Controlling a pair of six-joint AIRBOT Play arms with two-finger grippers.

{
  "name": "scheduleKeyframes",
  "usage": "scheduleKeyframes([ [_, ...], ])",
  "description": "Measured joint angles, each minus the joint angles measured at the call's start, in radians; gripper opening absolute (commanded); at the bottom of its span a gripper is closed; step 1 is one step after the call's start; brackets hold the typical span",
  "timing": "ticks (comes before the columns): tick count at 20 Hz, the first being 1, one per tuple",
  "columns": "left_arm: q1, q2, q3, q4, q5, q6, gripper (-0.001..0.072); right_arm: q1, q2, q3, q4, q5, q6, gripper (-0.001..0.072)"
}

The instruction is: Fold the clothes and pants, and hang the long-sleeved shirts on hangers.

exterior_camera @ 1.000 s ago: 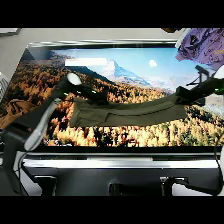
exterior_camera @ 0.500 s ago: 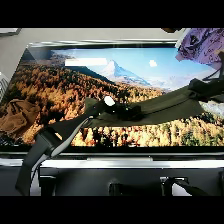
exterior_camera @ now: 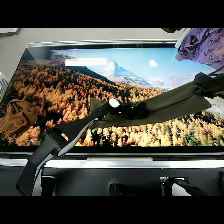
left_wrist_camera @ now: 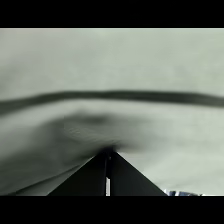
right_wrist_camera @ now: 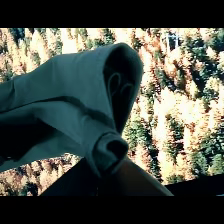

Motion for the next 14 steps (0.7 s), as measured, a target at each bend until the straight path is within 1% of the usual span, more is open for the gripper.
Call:
scheduleKeyframes([
  [3, 0.069, 0.061, 0.004, 0.138, -0.107, -0.064, 0.0012, 0.002, -0.002, 0.001, 0.003, -0.016, 0.023, 0.0028],
  [7, 0.198, 0.211, 0.006, 0.419, -0.278, -0.156, 0.0013, 0.028, -0.004, 0.001, 0.075, -0.064, 0.085, 0.0028],
  [10, 0.32, 0.348, 0.006, 0.605, -0.429, -0.183, 0.0014, 0.122, -0.013, 0.002, 0.1, -0.101, 0.16, 0.0028],
  [14, 0.483, 0.507, 0.006, 0.771, -0.599, -0.201, 0.0015, 0.311, -0.051, 0.002, 0.1, -0.177, 0.299, 0.0028],
])
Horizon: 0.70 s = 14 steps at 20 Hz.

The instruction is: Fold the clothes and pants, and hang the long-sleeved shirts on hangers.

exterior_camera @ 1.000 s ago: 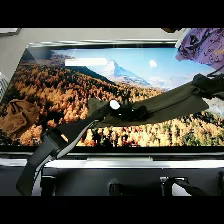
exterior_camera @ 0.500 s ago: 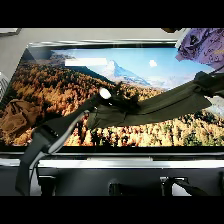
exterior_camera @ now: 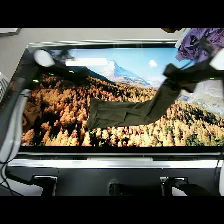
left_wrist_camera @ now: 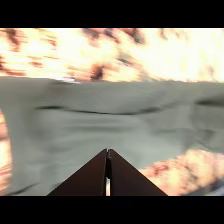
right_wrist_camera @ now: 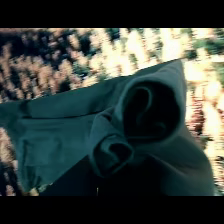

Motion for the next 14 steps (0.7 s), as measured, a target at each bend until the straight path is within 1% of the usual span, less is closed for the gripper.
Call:
scheduleKeyframes([
  [2, 0.07, 0.061, 0.0, 0.036, -0.048, 0.0, 0.0016, 0.099, -0.031, 0.0, -0.008, -0.046, 0.069, 0.0028],
  [6, 0.168, 0.133, 0.0, 0.07, -0.097, 0.0, 0.0016, 0.286, -0.121, 0.0, -0.02, -0.136, 0.2, 0.0028],
  [11, 0.206, 0.159, 0.0, 0.084, -0.129, 0.023, 0.0016, 0.451, -0.23, 0.0, -0.023, -0.26, 0.335, 0.0028],
  [14, 0.212, 0.161, 0.0, 0.088, -0.135, 0.03, 0.0017, 0.506, -0.288, 0.0, -0.02, -0.325, 0.383, 0.0029],
])
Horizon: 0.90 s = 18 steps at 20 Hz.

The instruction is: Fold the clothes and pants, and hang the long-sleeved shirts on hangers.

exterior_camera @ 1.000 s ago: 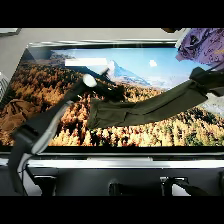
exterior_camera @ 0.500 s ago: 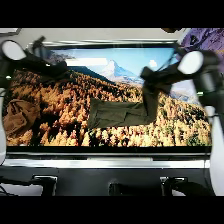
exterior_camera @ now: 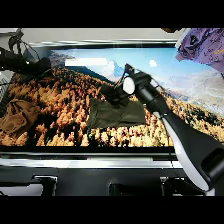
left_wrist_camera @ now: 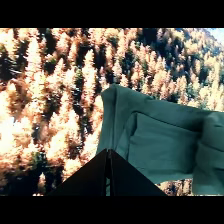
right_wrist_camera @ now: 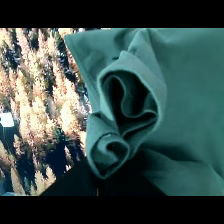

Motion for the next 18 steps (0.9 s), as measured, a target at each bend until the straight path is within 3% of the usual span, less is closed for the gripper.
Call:
scheduleKeyframes([
  [8, 0.003, 0.001, 0.0, 0.001, -0.005, 0.012, 0.0017, 0.033, -0.084, 0.0, 0.061, -0.11, 0.034, 0.0035],
  [10, 0.003, 0.001, 0.0, 0.001, -0.005, 0.013, 0.0017, 0.034, -0.098, 0.0, 0.076, -0.126, 0.033, 0.0184],
  [13, 0.003, 0.0, -0.001, 0.002, -0.005, 0.014, 0.0017, 0.034, -0.121, 0.0, 0.119, -0.145, 0.0, 0.0206],
  [15, 0.003, 0.0, -0.002, 0.002, -0.005, 0.015, 0.0017, 0.034, -0.13, 0.0, 0.162, -0.153, -0.041, 0.0478],
  [16, 0.003, 0.0, -0.002, 0.001, -0.005, 0.015, 0.0017, 0.034, -0.132, 0.0, 0.182, -0.153, -0.063, 0.0528],
  [18, 0.003, 0.0, -0.002, 0.002, -0.005, 0.015, 0.0017, 0.035, -0.133, 0.0, 0.226, -0.155, -0.104, 0.0528],
])
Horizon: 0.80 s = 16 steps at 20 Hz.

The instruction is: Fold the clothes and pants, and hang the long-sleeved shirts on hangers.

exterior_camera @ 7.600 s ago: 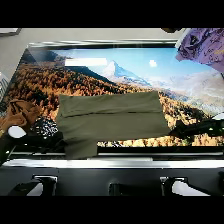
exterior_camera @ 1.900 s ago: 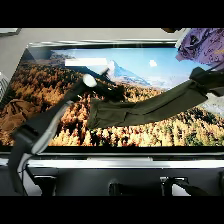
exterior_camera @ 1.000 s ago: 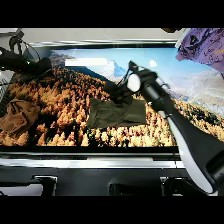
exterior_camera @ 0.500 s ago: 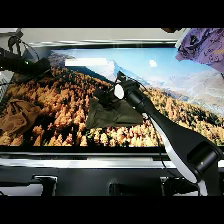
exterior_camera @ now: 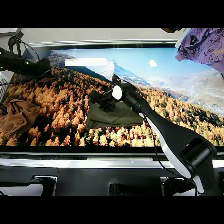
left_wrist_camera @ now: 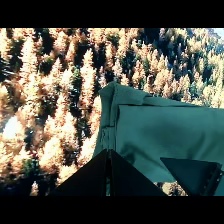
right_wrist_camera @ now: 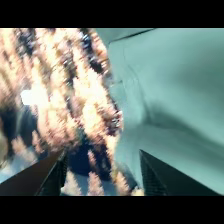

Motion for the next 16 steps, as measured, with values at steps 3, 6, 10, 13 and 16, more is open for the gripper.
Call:
scheduleKeyframes([
  [3, 0.0, 0.0, 0.0, 0.0, 0.0, 0.0, 0.0017, -0.005, 0.015, 0.0, 0.042, 0.02, -0.056, 0.0528],
  [6, 0.0, 0.0, 0.0, 0.0, 0.0, 0.0, 0.0017, -0.061, 0.058, 0.0, 0.053, 0.065, -0.109, 0.0566],
  [10, 0.0, 0.0, 0.0, 0.0, 0.0, 0.0, 0.0017, -0.281, 0.134, 0.0, 0.092, 0.194, -0.259, 0.062],
  [13, 0.0, 0.0, 0.0, 0.0, 0.0, 0.0, 0.0018, -0.515, 0.161, -0.016, 0.126, 0.322, -0.428, 0.062],
  [16, 0.0, 0.0, 0.0, 0.0, 0.0, 0.0, 0.0017, -0.716, 0.169, -0.112, 0.207, 0.389, -0.596, 0.0619],
])
